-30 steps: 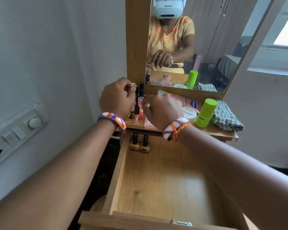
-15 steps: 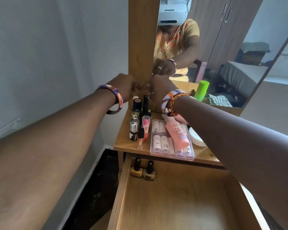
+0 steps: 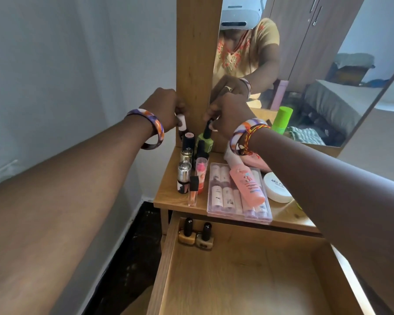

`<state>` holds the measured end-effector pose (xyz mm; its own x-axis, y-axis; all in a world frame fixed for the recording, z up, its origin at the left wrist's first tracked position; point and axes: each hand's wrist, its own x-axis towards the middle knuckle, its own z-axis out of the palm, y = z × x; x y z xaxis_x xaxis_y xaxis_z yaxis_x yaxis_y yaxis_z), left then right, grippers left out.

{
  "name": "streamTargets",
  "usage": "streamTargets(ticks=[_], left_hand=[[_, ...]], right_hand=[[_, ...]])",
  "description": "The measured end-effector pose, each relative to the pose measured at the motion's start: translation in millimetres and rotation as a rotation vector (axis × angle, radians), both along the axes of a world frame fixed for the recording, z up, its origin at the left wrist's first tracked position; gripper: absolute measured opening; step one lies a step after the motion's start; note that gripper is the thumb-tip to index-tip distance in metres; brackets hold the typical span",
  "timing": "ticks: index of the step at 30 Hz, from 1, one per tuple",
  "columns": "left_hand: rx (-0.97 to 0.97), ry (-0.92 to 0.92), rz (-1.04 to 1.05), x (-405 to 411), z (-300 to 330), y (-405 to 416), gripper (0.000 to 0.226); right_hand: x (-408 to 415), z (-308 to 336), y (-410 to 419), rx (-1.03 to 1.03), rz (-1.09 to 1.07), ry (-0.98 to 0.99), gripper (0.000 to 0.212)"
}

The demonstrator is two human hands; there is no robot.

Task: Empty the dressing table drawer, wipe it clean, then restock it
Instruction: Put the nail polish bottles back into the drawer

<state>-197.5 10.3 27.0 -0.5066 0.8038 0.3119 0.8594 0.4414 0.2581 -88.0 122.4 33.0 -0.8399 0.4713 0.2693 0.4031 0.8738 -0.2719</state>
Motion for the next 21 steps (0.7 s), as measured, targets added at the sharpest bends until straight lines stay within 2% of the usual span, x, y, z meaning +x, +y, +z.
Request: streamTargets(ticks=[6,11,15,21], left_hand=[[0.191,-0.037,0.026,13,40,-20,0.031],[0.224,-0.008,-0.024,45,76,-43,0.030],[0.190,-0.005,-0.074,74,94,-63,0.031],[0.002,-0.067,-0.118,109,90,-85,0.029]], right_hand=[[28,30,-9,0.022,-0.035,0.177,0.022],[59,61,-31,0.056,-0.030,0.222,0.022],[84,76,-50,0.113,-0.021,0.154,0.022],[120,70,-76,0.008,0.062,0.038,0.024]])
